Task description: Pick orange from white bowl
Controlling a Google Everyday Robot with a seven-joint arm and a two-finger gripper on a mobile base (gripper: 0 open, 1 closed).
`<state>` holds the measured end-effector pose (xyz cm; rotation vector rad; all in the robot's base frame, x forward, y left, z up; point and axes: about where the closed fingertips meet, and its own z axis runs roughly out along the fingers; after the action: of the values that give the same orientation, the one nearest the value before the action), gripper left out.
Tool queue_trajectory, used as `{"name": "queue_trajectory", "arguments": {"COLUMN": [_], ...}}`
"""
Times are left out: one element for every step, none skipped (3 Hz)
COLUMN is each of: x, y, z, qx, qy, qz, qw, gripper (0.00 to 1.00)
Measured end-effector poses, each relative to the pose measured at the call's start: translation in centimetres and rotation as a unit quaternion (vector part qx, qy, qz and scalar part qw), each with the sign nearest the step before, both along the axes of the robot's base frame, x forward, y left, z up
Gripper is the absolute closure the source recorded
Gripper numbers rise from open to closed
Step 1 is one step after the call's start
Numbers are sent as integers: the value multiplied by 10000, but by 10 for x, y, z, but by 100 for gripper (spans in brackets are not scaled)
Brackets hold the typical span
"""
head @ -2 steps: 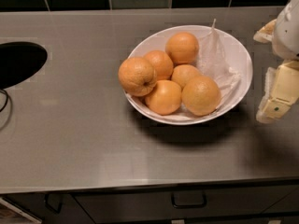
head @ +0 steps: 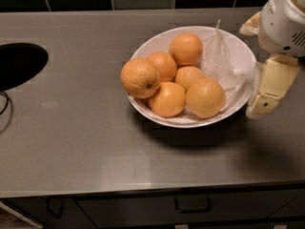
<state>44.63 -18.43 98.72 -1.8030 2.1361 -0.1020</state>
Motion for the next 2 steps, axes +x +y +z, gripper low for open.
{"name": "queue_trajectory", "arguments": {"x": [8,4], "y": [28,48], "z": [8,4], "qx": [13,135], "qy": [-103,8], "qz": [384,894], "qw": [9992,9959], "gripper": [0,0]}}
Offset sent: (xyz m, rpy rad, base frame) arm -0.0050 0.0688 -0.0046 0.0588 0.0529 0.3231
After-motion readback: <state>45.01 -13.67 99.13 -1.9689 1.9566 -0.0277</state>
